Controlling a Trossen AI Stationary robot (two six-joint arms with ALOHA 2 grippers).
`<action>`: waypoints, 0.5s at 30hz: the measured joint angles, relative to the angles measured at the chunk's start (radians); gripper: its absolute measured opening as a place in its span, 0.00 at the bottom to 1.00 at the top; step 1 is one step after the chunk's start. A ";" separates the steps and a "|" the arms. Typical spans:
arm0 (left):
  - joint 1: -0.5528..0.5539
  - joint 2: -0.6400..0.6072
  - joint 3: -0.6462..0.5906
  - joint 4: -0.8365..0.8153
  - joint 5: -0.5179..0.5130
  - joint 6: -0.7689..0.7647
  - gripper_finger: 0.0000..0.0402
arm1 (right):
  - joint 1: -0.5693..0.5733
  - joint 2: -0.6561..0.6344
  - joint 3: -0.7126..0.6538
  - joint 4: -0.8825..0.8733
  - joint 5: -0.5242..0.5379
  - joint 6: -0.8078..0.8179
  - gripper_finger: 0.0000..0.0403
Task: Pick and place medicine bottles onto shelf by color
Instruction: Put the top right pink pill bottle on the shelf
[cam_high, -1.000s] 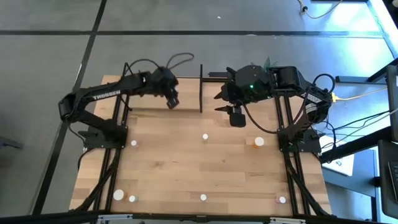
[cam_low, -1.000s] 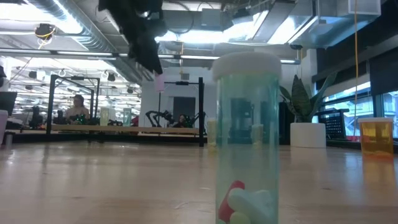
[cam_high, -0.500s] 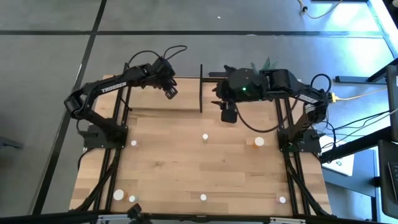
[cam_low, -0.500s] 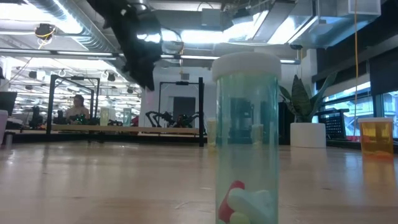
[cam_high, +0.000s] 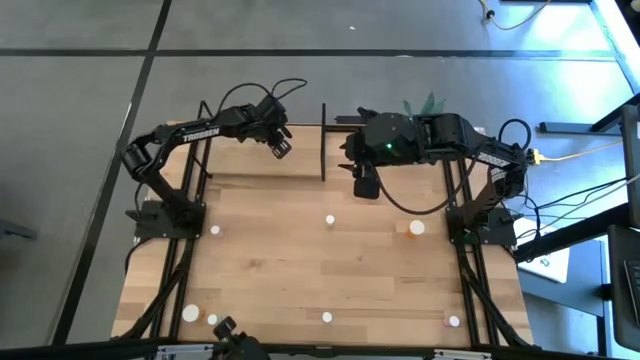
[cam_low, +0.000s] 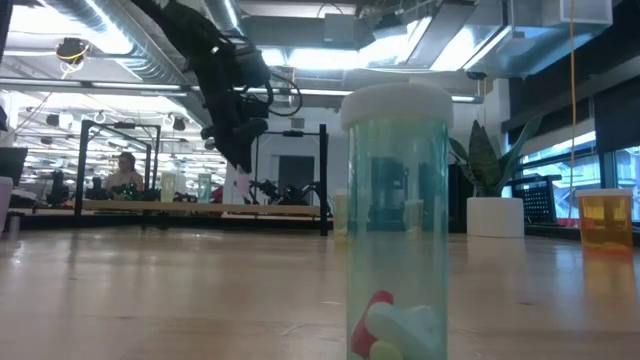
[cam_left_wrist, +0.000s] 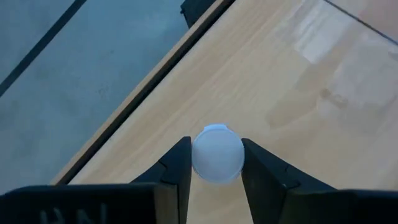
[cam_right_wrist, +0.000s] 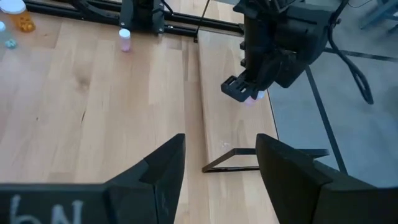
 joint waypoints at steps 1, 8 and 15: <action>0.000 0.005 0.000 0.010 -0.001 0.000 0.26 | 0.000 0.000 0.000 0.000 0.000 0.000 0.49; 0.012 0.046 0.000 0.008 -0.022 -0.004 0.26 | 0.000 0.000 0.000 0.000 0.000 0.000 0.49; 0.023 0.044 0.000 0.010 -0.023 -0.009 0.26 | 0.000 0.000 0.000 0.000 0.000 0.000 0.49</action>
